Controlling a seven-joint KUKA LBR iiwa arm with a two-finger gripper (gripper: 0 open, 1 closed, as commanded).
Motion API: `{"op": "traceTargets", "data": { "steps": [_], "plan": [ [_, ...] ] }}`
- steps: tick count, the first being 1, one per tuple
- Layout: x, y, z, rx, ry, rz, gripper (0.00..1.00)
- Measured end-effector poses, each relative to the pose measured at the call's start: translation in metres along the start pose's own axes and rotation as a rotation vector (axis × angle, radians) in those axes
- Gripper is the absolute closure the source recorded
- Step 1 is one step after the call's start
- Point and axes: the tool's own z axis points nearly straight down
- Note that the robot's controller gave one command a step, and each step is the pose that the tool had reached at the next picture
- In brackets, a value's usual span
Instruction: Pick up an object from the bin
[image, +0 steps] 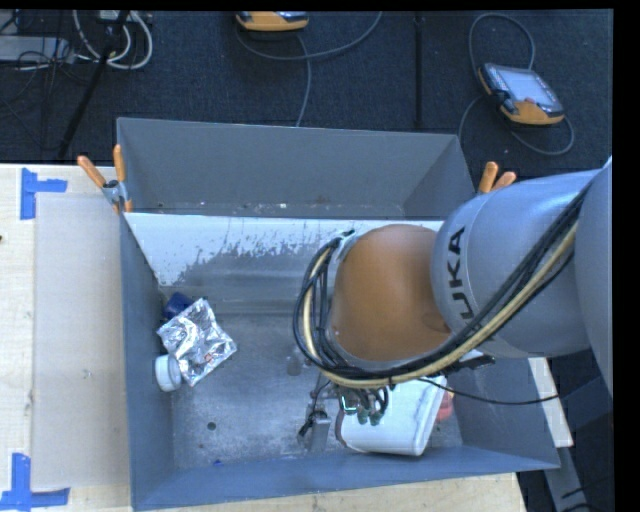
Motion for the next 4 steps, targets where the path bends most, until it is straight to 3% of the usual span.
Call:
{"op": "traceTargets", "data": {
  "steps": [1, 2, 3, 4],
  "plan": [
    [-0.002, -0.001, -0.003, -0.001, -0.007, 0.005, 1.0],
    [-0.002, -0.001, -0.003, -0.001, -0.007, 0.006, 0.0],
    [-0.021, 0.112, -0.015, -0.003, -0.013, -0.328, 0.0],
    [-0.021, 0.109, -0.014, 0.0, -0.01, -0.321, 1.0]
  ]
}}
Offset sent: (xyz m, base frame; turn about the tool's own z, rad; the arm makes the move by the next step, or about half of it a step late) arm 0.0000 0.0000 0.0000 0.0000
